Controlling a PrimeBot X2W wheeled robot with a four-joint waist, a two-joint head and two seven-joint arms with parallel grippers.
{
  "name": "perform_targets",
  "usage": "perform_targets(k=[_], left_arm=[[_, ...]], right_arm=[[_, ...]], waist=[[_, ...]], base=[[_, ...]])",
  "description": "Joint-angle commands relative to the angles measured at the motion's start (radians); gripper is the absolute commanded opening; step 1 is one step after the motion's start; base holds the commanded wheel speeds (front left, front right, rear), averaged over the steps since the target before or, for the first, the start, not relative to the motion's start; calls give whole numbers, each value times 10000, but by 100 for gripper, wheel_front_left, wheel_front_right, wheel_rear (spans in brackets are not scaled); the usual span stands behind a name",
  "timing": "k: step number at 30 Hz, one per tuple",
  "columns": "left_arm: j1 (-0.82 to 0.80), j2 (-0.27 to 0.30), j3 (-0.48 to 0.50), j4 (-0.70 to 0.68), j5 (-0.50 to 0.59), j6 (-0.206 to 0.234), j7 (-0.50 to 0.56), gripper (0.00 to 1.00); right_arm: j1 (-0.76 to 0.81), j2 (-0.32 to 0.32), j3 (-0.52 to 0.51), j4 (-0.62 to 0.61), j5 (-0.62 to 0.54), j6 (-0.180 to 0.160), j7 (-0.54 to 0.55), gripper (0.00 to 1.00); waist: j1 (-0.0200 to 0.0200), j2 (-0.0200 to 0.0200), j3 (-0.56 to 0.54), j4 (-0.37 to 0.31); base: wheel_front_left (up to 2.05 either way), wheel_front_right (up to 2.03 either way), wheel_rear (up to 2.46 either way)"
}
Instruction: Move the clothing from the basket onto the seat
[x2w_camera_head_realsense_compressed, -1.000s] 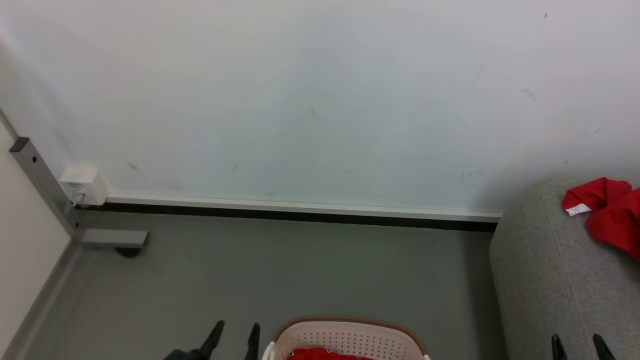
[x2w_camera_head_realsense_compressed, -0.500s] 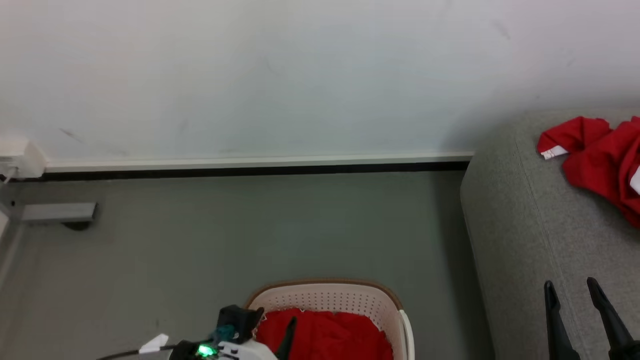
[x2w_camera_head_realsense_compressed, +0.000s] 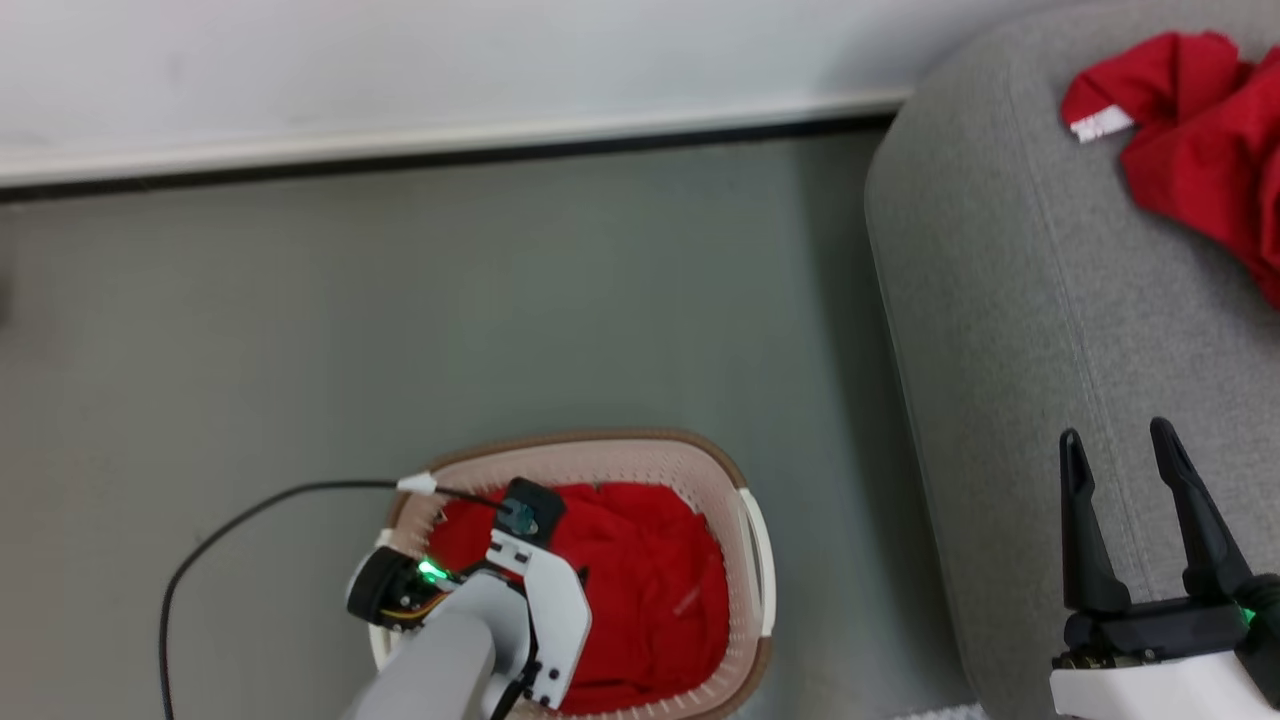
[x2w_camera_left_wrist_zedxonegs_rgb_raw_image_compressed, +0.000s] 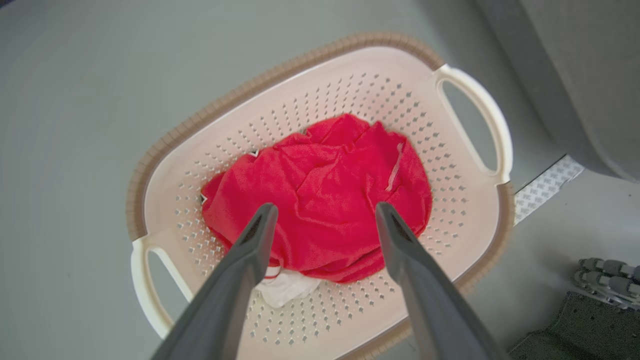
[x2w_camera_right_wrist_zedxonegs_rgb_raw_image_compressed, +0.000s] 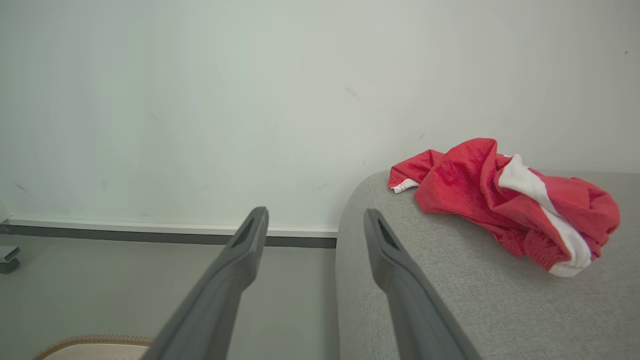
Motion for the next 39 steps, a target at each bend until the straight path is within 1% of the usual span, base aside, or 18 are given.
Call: perform_targets(k=[1,6,9,12,17,20,26,32,39], left_arm=[[-234,64,-37,196,113,66,134,100],[-1045,62,-100,1215,226,462,451,100],[-1519,210,-101,1777,318,724,595,100],[-1993,273,-93,2218,349,864,553,100],[-2831,276,39,2634,137,918,353,100],[-3329,285,76,2857,83,1059,187,100],[-4170,351,124,3252,10,1157,-32,100],[-4728,310,28,3578,-7,1211,-249,100],[-4821,163,-172,3877,-82,1114,-372,100]], right_arm=[[-210,33,48,-74,115,-26,5,100],[-677,122,217,-150,239,-26,6,100],[-911,155,306,-242,242,-26,6,100],[-1125,166,449,-358,267,-26,6,100],[-1405,165,613,-604,430,-26,6,100],[-1562,169,712,-762,397,-26,5,100],[-1755,167,920,-1156,234,-26,5,100],[-1743,168,987,-1481,79,-26,5,100],[-1591,169,967,-1675,44,-26,5,100]], waist=[[-3,0,946,-483],[-3,0,1911,-788],[-3,0,2495,-940],[-3,0,3052,-1076],[-3,0,4001,-1149],[-3,0,4484,-1140],[-3,0,5346,-1138],[-3,0,5962,-1150],[-3,0,6418,-1208]], base=[[0,0,0],[0,0,0],[0,0,0],[0,0,0],[0,0,0],[0,0,0],[0,0,0],[0,0,0],[2,2,2]])
